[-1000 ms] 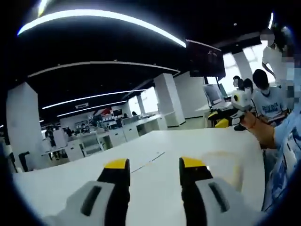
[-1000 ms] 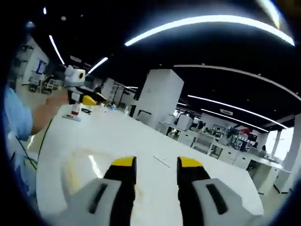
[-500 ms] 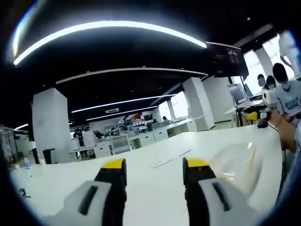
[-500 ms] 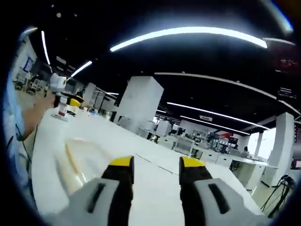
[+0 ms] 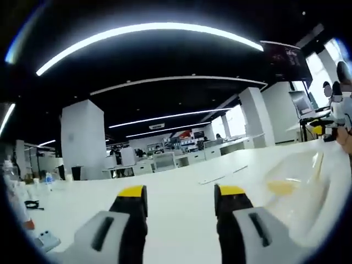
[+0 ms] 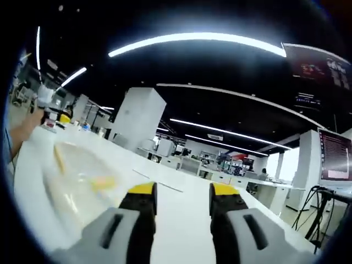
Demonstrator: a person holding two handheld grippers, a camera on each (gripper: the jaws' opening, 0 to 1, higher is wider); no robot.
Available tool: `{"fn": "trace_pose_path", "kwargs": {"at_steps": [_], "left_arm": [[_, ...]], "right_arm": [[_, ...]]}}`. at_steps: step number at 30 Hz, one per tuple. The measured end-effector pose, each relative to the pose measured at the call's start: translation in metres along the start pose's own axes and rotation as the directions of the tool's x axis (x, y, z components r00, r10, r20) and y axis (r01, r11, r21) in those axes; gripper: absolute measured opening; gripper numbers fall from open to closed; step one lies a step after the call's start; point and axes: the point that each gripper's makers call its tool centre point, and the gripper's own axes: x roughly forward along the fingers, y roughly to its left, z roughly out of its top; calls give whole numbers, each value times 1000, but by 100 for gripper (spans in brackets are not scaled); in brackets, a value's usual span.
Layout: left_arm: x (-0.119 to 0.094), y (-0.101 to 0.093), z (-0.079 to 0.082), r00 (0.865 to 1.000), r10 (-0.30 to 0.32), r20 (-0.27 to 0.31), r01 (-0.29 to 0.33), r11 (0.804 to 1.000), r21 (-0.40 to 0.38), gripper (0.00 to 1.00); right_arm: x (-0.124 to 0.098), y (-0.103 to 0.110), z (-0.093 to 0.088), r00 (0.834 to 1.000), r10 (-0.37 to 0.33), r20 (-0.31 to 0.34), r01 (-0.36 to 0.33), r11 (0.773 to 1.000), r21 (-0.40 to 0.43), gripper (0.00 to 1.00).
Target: Snap each plastic latch of the storage box into its locked position after aligning the lid with the box until every specified latch is closed and the lid sits flush.
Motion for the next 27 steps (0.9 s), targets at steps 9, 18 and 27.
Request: {"fn": "trace_pose_path", "kwargs": {"at_steps": [9,18,27], "left_arm": [[-11,9,-5,999,41,20,-41,999,-3,49],[-14,12,-1,998,58,41,-57,998,-19,49],[-16,19,0,995,87,51,-86,996,-25,49]], "right_arm": [[-8,-5,2,999,-38,19,37,999,33,38],[-6,-8,-7,999,-50,-19,50,998,41,38],[-6,-10,-11,997,-65,-39,67,997,50,38]]}}
